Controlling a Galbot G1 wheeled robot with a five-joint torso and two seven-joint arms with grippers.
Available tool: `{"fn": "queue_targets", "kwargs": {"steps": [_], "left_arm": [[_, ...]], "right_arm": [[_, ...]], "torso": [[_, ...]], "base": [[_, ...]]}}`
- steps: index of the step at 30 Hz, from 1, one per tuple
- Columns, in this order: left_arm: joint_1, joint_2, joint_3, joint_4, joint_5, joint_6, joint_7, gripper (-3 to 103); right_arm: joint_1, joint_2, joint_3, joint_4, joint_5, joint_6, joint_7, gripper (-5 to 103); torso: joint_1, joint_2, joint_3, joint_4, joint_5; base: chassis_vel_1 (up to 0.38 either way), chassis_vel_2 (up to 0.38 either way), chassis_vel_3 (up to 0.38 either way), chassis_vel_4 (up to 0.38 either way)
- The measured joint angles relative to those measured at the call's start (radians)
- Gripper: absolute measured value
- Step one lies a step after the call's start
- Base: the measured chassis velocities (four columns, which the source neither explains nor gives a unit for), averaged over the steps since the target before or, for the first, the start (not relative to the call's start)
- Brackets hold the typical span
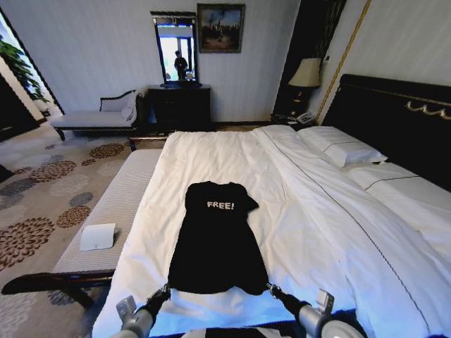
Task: Fold the clothes on the bed.
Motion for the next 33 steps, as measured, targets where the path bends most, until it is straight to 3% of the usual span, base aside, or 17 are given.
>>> {"fn": "queue_targets", "kwargs": {"steps": [14,18,33], "left_arm": [[0.157,-0.016,-0.105,-0.169,0.017,0.005,-0.027,0],[0.236,-0.001,-0.167,-0.22,0.027,0.01,-0.033,0],[0.379,-0.009,-0.061,-0.211,0.175,0.009,-0.056,0]], "right_arm": [[-0.079,-0.045,0.072,0.113,-0.016,-0.084,0.126,1],[-0.103,-0.07,0.116,0.158,0.015,-0.136,0.202,1],[-0.158,-0.055,0.093,0.19,-0.037,-0.214,0.292,1]], "torso": [[0.0,0.0,0.0,0.0,0.0],[0.0,0.0,0.0,0.0,0.0],[0.0,0.0,0.0,0.0,0.0]], "base": [[0.0,0.0,0.0,0.0],[0.0,0.0,0.0,0.0],[0.0,0.0,0.0,0.0]]}}
